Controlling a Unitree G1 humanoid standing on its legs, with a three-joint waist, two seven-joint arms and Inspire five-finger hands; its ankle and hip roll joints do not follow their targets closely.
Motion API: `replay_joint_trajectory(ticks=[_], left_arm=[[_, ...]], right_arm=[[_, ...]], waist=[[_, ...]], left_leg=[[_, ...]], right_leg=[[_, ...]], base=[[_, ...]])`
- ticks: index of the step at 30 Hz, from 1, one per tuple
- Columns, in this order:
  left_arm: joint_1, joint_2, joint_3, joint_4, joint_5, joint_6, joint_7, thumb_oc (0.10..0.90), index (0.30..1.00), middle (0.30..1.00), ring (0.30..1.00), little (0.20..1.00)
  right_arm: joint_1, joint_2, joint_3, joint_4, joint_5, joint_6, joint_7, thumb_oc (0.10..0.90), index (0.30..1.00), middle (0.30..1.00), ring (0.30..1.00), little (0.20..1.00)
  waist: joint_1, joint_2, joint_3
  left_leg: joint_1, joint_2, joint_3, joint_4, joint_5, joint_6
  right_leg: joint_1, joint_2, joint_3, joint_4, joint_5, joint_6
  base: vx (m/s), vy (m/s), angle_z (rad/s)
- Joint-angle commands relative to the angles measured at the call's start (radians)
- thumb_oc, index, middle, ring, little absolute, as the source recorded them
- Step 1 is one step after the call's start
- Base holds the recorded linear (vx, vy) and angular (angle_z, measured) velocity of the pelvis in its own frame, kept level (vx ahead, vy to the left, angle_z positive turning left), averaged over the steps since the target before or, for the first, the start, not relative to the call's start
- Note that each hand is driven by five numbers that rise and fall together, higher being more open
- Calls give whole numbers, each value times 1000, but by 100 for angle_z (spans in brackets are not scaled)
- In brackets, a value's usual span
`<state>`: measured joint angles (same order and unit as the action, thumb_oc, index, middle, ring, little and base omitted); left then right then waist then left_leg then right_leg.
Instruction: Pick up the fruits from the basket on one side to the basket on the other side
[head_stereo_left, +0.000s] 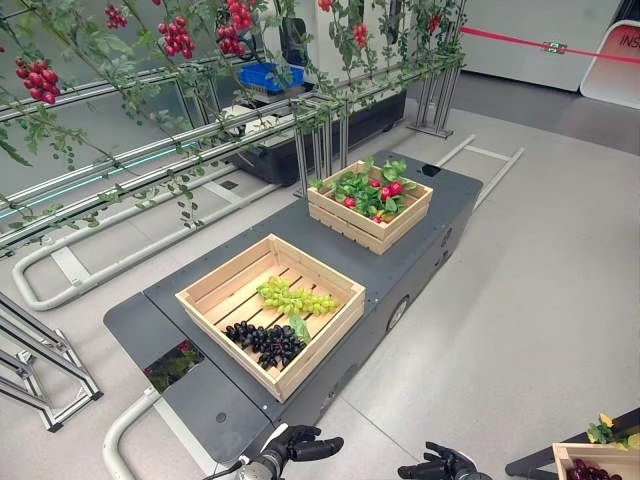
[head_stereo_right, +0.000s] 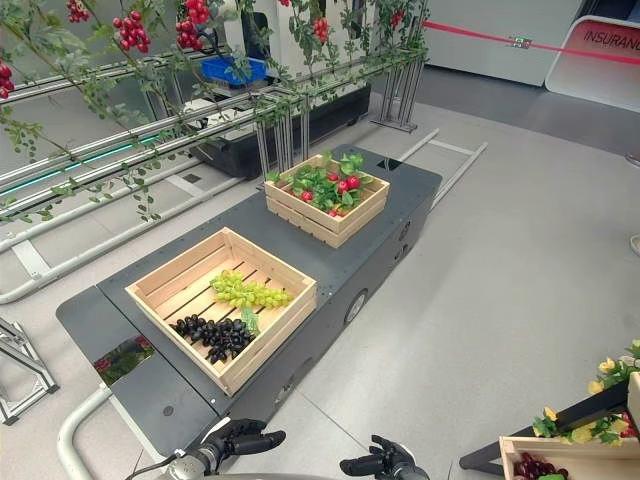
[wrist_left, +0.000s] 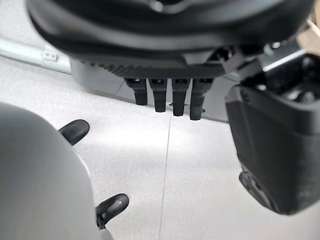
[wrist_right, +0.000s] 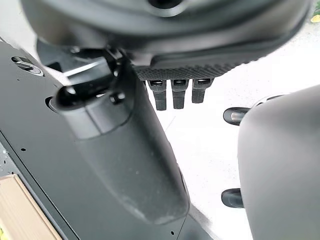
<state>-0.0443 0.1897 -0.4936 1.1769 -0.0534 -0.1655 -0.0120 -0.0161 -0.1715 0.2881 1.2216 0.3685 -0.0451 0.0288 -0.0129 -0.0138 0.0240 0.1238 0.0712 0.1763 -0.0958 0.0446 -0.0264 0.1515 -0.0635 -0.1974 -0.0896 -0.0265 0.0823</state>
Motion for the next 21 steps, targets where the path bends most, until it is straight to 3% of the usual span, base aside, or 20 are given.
replay_joint_trajectory(ticks=[1, 9, 11, 13, 16, 21], left_arm=[[-63, -28, -14, 46, 1, -29, -20, 800, 900, 900, 900, 900], [-63, -30, -15, 46, 15, -58, 6, 800, 900, 900, 900, 900], [-68, -28, -19, 39, 42, -111, 35, 800, 900, 900, 900, 900], [-79, -17, -28, 10, 31, -234, 70, 800, 900, 900, 900, 900], [-91, 6, -26, -65, 8, -341, 120, 800, 900, 900, 900, 900], [-96, 71, -16, -378, -72, -413, 118, 800, 900, 900, 900, 900]], right_arm=[[-62, 6, 38, 48, -43, -9, 37, 800, 900, 900, 900, 900], [-65, 9, 43, 52, -28, -11, 31, 800, 900, 900, 900, 900], [-67, 9, 44, 52, -22, -10, 28, 800, 900, 900, 900, 900], [-71, 3, 45, 48, -11, -7, 26, 800, 900, 900, 900, 900], [-73, -8, 41, 40, -5, -2, 30, 800, 900, 900, 900, 900], [-73, -34, 36, 14, 5, 20, 29, 800, 900, 900, 900, 900]], waist=[[7, 2, 45], [9, 0, 48], [9, 0, 51], [10, 1, 57], [15, 4, 65], [33, 10, 81]], left_leg=[[41, -18, -21, 9, -107, 38], [51, -15, -22, 9, -107, 39], [51, -14, -21, 9, -105, 38], [53, -14, -19, 9, -104, 36], [54, -15, -21, 9, -105, 36], [44, -17, -38, 9, -103, 34]], right_leg=[[24, -12, -22, 2, -6, -37], [32, -11, -18, 2, -8, -40], [32, -10, -15, 2, -7, -41], [34, -11, -13, 2, -5, -40], [36, -13, -14, 2, -5, -39], [28, -17, -20, 7, -4, -42]], base=[[0, 0, 0], [0, 0, 0], [0, 0, 0], [0, 0, 0], [0, 0, 0], [-13, 30, 1]])
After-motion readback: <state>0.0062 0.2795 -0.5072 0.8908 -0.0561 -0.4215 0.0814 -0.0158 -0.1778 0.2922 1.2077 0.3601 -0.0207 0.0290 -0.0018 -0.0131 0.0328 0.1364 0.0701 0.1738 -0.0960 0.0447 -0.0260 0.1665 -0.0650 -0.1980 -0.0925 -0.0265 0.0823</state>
